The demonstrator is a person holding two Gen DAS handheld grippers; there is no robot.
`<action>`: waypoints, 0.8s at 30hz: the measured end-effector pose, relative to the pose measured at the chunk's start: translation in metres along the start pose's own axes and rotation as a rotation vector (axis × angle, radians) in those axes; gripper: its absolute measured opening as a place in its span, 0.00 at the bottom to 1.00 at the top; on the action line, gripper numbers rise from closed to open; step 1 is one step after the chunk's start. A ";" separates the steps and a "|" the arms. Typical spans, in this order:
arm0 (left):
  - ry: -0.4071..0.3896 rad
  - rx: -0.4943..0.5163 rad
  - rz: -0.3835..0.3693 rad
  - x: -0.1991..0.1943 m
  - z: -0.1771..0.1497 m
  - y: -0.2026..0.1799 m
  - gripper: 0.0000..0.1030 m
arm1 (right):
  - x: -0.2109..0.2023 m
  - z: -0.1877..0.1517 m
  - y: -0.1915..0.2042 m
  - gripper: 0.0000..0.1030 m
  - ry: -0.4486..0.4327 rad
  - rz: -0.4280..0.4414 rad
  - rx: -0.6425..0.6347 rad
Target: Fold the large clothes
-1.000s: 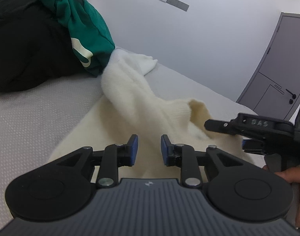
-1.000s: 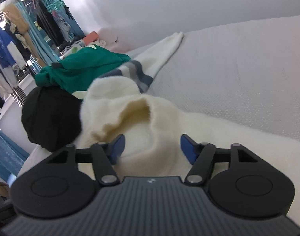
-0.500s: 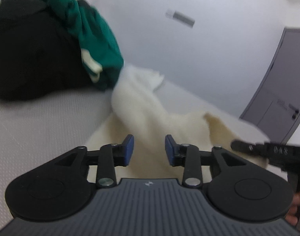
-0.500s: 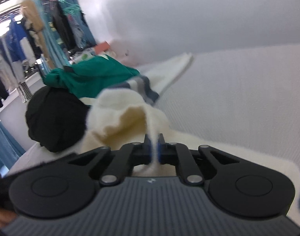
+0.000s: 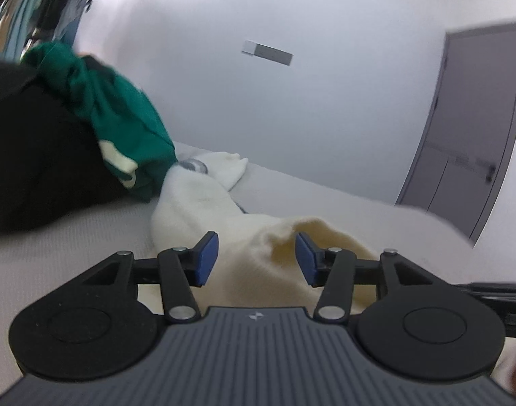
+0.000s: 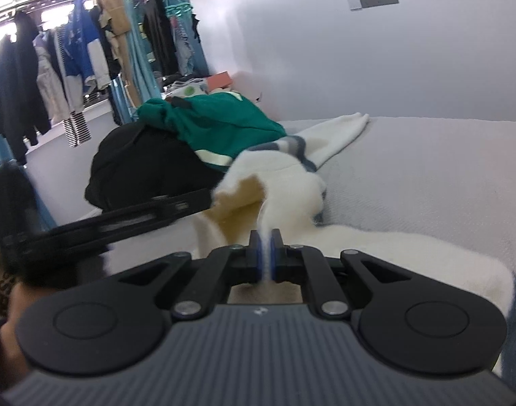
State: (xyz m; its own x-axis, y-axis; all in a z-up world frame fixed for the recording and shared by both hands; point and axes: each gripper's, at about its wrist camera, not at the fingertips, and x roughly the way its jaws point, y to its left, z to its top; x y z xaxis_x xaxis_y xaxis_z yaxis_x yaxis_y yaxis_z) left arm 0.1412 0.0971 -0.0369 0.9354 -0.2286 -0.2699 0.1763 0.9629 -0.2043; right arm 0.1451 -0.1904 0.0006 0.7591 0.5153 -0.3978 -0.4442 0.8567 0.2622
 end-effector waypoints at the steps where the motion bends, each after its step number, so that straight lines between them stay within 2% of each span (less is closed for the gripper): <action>1: 0.008 0.039 0.013 0.005 -0.001 -0.004 0.55 | -0.002 -0.001 0.002 0.07 0.000 0.000 -0.001; 4: 0.048 0.155 0.082 0.026 -0.006 -0.018 0.55 | -0.003 -0.003 0.004 0.07 0.005 0.004 0.006; 9: 0.083 0.195 0.188 0.064 -0.008 -0.018 0.55 | 0.002 -0.007 0.009 0.07 0.020 0.007 -0.018; 10: 0.091 0.181 0.206 0.071 -0.007 -0.016 0.48 | 0.003 -0.007 0.010 0.07 0.021 -0.002 -0.035; 11: 0.092 0.171 0.214 0.075 -0.005 -0.013 0.32 | 0.005 -0.008 0.012 0.07 0.022 -0.014 -0.050; 12: 0.090 0.165 0.221 0.077 -0.005 -0.011 0.25 | 0.006 -0.009 0.013 0.07 0.023 -0.028 -0.064; 13: 0.085 0.156 0.224 0.077 -0.005 -0.008 0.14 | 0.009 -0.009 0.013 0.07 0.024 -0.045 -0.073; 14: 0.080 0.140 0.219 0.075 -0.003 -0.005 0.09 | 0.011 -0.009 0.013 0.07 0.024 -0.055 -0.070; 20: -0.003 -0.006 0.155 0.043 0.021 0.008 0.07 | 0.026 -0.009 0.004 0.09 0.035 -0.099 0.005; 24: -0.046 -0.027 0.137 0.019 0.025 0.001 0.07 | 0.037 -0.011 0.010 0.16 0.052 -0.144 0.028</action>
State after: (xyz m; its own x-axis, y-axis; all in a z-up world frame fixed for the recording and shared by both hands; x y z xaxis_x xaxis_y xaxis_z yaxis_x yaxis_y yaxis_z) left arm 0.1671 0.0968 -0.0184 0.9633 -0.0882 -0.2537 0.0387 0.9802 -0.1940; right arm 0.1635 -0.1630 -0.0213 0.7879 0.3883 -0.4779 -0.3186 0.9212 0.2232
